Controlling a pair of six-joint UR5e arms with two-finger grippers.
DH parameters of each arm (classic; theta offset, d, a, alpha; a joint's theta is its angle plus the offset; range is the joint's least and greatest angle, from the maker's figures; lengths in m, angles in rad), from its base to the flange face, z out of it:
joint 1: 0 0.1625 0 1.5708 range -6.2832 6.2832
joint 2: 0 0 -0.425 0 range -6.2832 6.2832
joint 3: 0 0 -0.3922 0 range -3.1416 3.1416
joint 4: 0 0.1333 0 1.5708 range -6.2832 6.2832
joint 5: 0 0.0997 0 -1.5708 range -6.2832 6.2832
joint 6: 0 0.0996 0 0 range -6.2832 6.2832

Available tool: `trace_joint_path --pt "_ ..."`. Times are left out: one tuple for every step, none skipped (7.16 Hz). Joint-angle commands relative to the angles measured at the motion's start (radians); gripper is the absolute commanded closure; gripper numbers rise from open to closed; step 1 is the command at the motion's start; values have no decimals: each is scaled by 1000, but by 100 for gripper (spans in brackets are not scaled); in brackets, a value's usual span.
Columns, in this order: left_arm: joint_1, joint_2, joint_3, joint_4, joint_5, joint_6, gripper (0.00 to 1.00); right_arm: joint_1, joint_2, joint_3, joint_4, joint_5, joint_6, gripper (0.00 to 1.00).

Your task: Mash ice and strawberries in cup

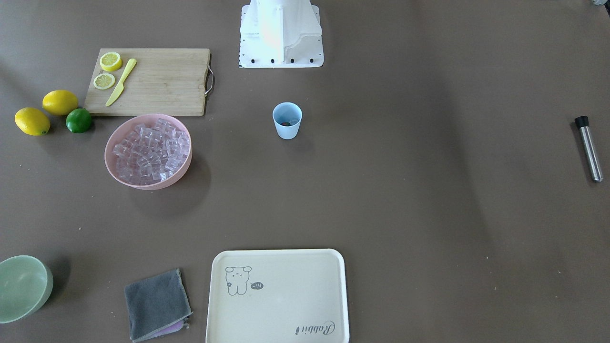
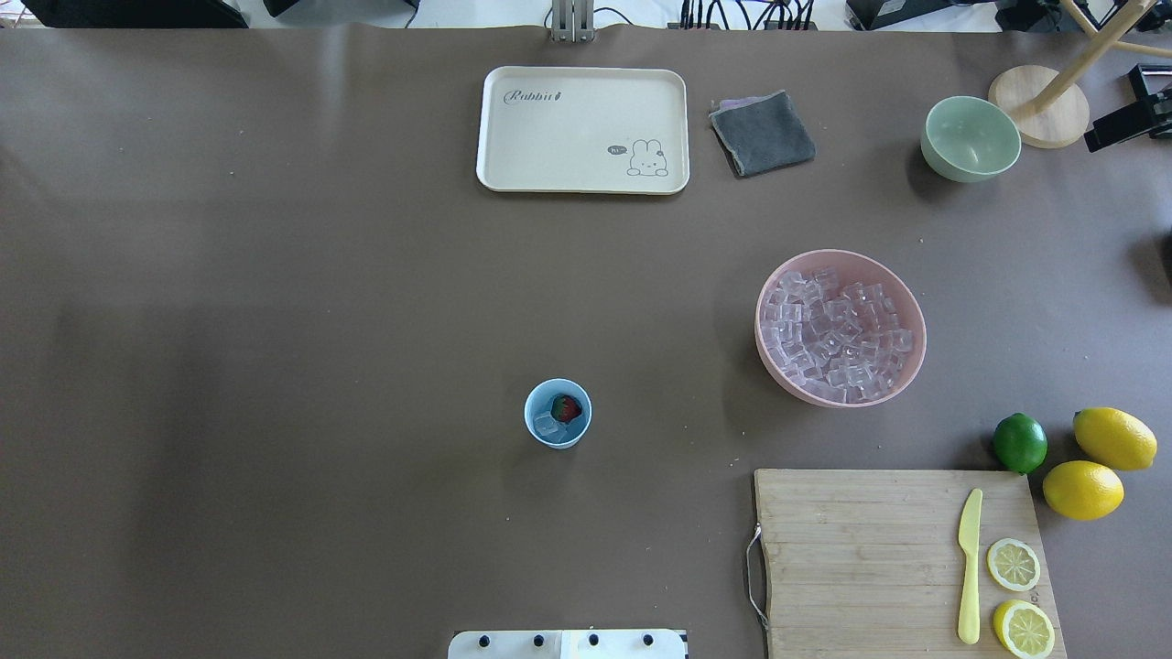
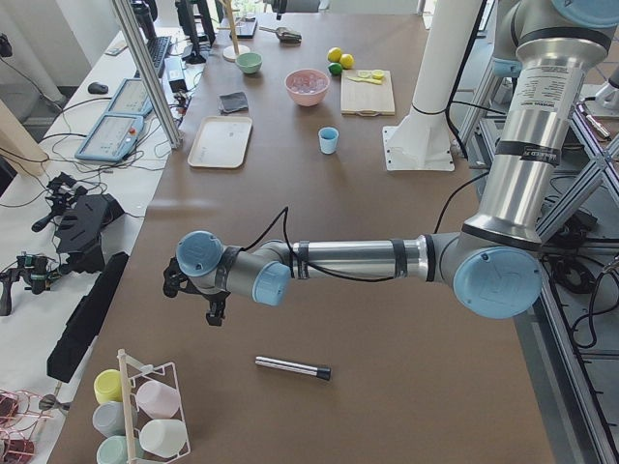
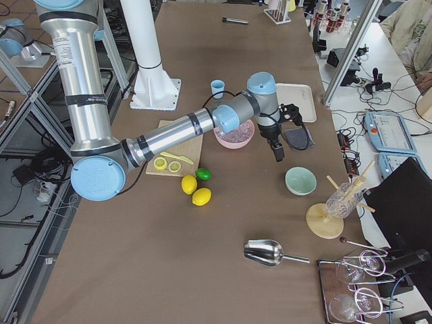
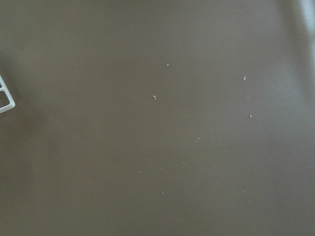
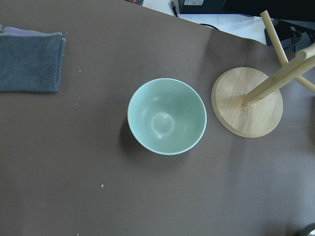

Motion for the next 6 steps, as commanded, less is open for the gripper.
trace_joint_path --pt "2 35 44 8 59 128 2 -9 -2 0 40 -20 -1 0" --pt "4 56 46 -11 97 157 2 -11 -5 2 41 -24 -1 0" --pt "22 61 53 -6 163 226 2 -22 -3 2 41 -26 0 0" --pt "48 63 76 -6 165 267 2 -25 -5 2 41 -47 -1 0" --pt "66 60 99 -8 165 269 2 -29 -6 2 50 -52 0 0" --pt "83 52 119 -8 165 266 2 -31 -8 2 63 -61 0 0"
